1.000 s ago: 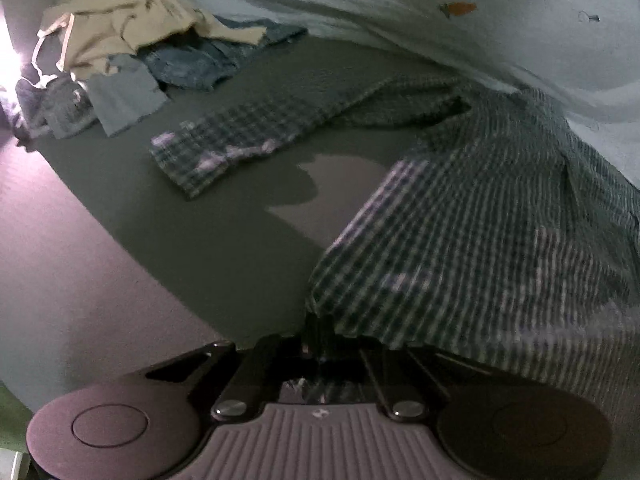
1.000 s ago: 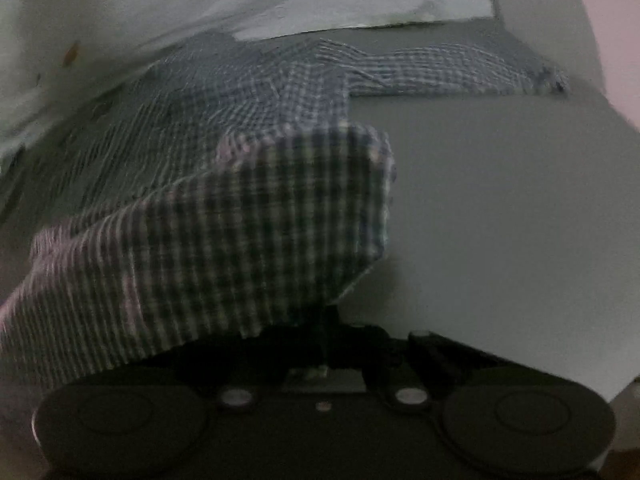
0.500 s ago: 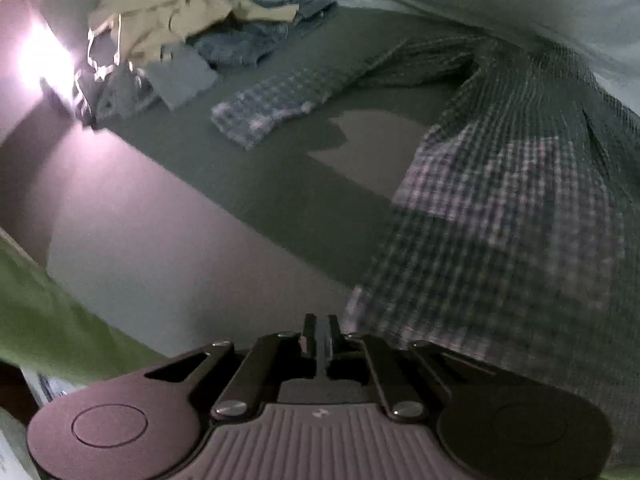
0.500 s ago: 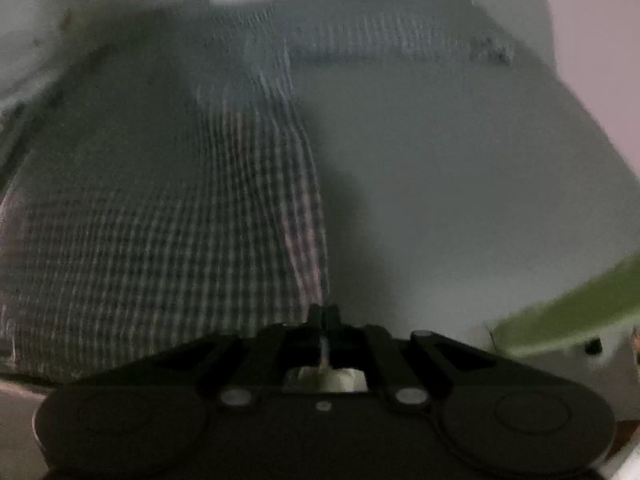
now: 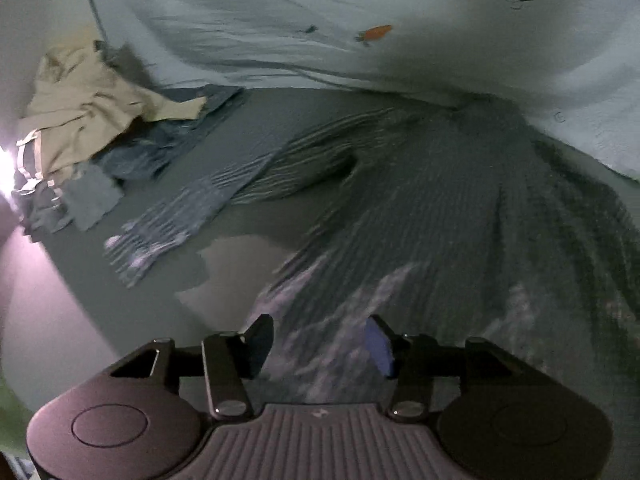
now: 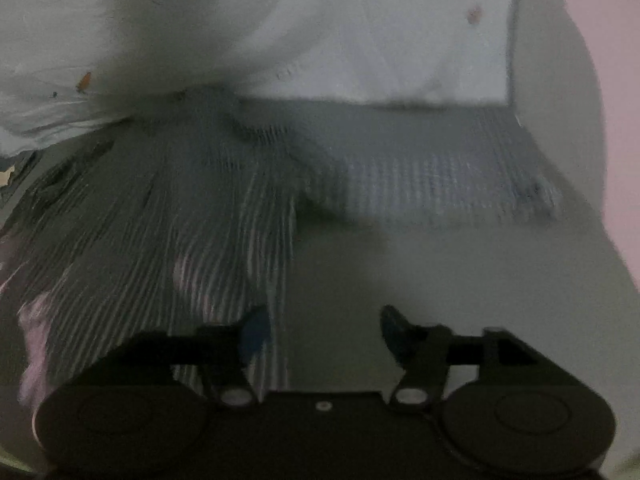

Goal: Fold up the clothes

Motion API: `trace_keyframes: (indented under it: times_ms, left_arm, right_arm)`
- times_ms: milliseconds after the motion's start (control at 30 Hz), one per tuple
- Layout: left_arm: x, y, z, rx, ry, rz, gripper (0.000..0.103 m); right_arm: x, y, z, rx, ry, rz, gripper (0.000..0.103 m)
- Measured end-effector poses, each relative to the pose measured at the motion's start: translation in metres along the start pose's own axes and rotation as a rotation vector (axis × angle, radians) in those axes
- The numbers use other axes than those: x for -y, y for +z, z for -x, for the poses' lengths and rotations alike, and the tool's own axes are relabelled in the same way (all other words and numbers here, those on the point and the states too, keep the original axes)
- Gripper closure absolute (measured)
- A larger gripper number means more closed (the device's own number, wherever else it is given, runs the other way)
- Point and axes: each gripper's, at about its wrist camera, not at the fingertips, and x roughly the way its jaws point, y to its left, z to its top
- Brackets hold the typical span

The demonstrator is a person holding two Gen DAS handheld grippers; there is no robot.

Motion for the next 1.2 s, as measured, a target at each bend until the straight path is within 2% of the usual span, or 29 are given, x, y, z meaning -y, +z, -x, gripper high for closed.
trace_keyframes:
  times_ms: [133, 200, 267, 400, 500, 567, 600, 700, 767, 800, 833, 867, 900, 933, 1000, 1133, 1200]
  left_arm:
    - [0.029, 0.023, -0.020, 0.030, -0.022, -0.028, 0.042]
    - [0.040, 0.035, -0.032, 0.039, -0.042, -0.044, 0.042]
    - [0.046, 0.056, -0.053, 0.050, -0.103, -0.058, 0.040]
    - [0.067, 0.113, -0.108, 0.124, -0.244, -0.179, 0.029]
    - [0.100, 0.169, -0.159, 0.218, -0.338, -0.315, 0.025]
    - [0.125, 0.204, -0.192, 0.264, -0.387, -0.370, 0.018]
    - [0.137, 0.220, -0.210, 0.279, -0.413, -0.392, 0.018]
    - [0.176, 0.261, -0.262, 0.246, -0.496, -0.425, 0.016]
    - [0.196, 0.274, -0.294, 0.173, -0.561, -0.433, 0.017]
    - [0.205, 0.278, -0.309, 0.136, -0.590, -0.429, 0.021]
    - [0.211, 0.277, -0.320, 0.114, -0.591, -0.410, 0.050]
    - [0.216, 0.275, -0.330, 0.097, -0.586, -0.392, 0.089]
    - [0.219, 0.270, -0.331, 0.107, -0.552, -0.373, 0.090]
    - [0.221, 0.266, -0.326, 0.131, -0.543, -0.362, 0.099]
    - [0.225, 0.259, -0.315, 0.183, -0.517, -0.359, 0.099]
    - [0.232, 0.268, -0.311, 0.258, -0.438, -0.384, 0.100]
    - [0.232, 0.280, -0.316, 0.282, -0.399, -0.362, 0.099]
  right_arm:
    - [-0.002, 0.049, -0.052, 0.049, 0.068, 0.039, 0.033]
    - [-0.005, 0.074, -0.078, 0.064, 0.090, 0.031, 0.033]
    - [-0.015, 0.105, -0.105, 0.074, 0.123, -0.001, 0.033]
    - [-0.041, 0.162, -0.172, 0.092, 0.182, -0.051, 0.032]
    - [-0.073, 0.193, -0.236, 0.074, 0.173, 0.052, 0.030]
    - [-0.095, 0.206, -0.276, 0.052, 0.178, 0.123, 0.030]
    - [-0.102, 0.211, -0.292, 0.046, 0.186, 0.133, 0.030]
    - [-0.118, 0.220, -0.333, 0.024, 0.199, 0.121, 0.030]
    - [-0.125, 0.219, -0.348, 0.029, 0.189, 0.111, 0.034]
    - [-0.128, 0.217, -0.349, 0.049, 0.192, 0.114, 0.057]
    - [-0.129, 0.216, -0.348, 0.060, 0.189, 0.104, 0.084]
    - [-0.129, 0.215, -0.346, 0.069, 0.185, 0.091, 0.089]
    - [-0.129, 0.214, -0.343, 0.077, 0.181, 0.078, 0.097]
    - [-0.130, 0.212, -0.342, 0.088, 0.177, 0.082, 0.101]
    - [-0.136, 0.213, -0.341, 0.101, 0.144, 0.125, 0.101]
    - [-0.168, 0.227, -0.344, 0.169, 0.024, 0.283, 0.102]
    - [-0.176, 0.237, -0.349, 0.190, 0.018, 0.277, 0.102]
